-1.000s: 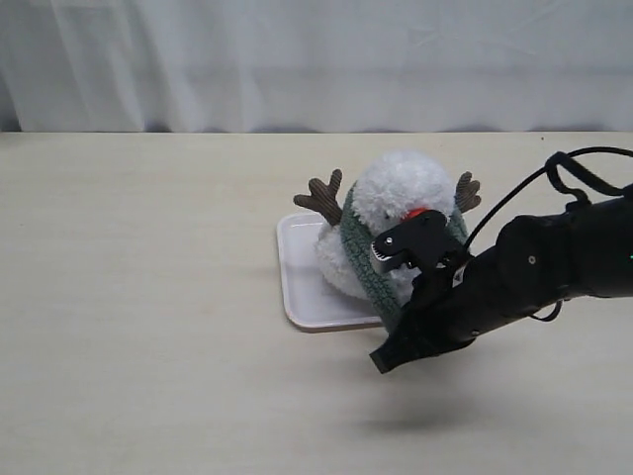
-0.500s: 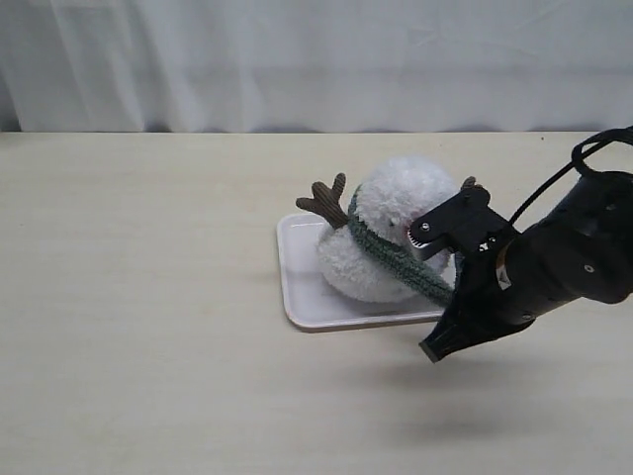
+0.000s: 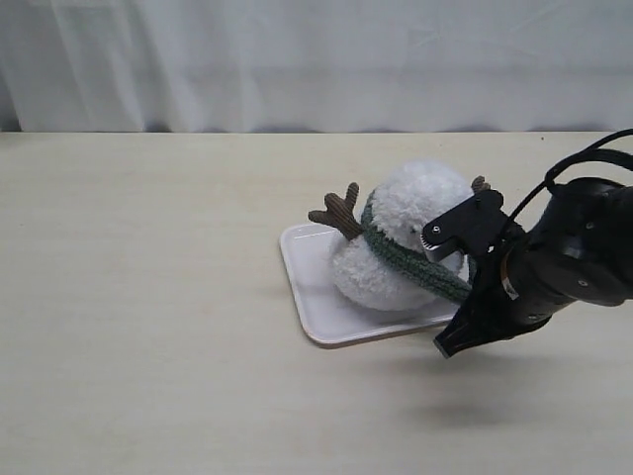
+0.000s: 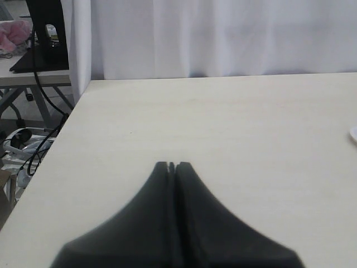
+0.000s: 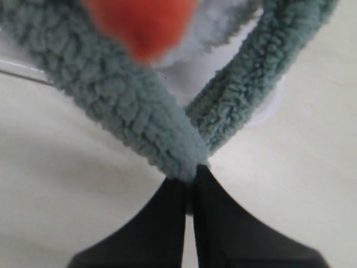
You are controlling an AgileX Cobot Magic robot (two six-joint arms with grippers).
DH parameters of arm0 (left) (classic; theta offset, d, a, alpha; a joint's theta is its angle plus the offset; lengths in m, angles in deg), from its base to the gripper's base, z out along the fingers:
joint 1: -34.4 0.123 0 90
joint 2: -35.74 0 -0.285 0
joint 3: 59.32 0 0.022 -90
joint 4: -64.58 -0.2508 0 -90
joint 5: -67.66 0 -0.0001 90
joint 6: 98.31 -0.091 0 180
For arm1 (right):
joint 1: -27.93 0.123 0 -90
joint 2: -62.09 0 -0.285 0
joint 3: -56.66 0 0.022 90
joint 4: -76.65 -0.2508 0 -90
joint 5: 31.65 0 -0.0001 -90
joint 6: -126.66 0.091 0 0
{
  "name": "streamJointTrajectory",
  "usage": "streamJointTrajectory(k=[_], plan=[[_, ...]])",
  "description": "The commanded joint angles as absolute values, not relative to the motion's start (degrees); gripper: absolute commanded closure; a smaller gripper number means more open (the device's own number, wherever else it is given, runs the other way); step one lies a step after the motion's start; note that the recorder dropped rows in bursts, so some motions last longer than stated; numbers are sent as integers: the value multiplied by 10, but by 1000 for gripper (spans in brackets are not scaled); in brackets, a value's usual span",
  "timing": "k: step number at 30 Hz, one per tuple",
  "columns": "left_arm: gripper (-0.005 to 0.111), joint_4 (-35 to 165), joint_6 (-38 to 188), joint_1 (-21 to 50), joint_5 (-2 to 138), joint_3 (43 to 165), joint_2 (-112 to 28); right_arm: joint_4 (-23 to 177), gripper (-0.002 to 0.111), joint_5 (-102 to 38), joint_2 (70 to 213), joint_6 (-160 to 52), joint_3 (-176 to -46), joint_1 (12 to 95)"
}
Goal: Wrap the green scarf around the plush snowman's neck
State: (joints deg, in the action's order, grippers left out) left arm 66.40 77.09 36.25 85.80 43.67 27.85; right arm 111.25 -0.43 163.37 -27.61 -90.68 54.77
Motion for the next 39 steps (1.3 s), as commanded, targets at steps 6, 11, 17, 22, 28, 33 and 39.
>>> streamJointTrajectory(k=[6, 11, 17, 22, 28, 33, 39], plan=[[107, 668, 773, 364, 853, 435, 280, 1124, 79, -8, 1671, -250, -905, 547], [107, 668, 773, 364, 853, 435, 280, 1197, 54, -17, 1671, -168, -905, 547], [107, 667, 773, 364, 853, 435, 280, 1259, 54, -39, 1671, -87, -905, 547], [107, 667, 773, 364, 853, 435, 280, 1255, 54, -63, 1671, -80, -905, 547], [107, 667, 773, 364, 853, 435, 280, 1265, 72, -46, 1671, -70, -905, 545], [107, 667, 773, 364, 853, 435, 280, 1271, 96, -46, 1671, -66, -905, 545], [107, 667, 773, 364, 853, 435, 280, 1281, 104, -47, 1671, -47, -906, 545]])
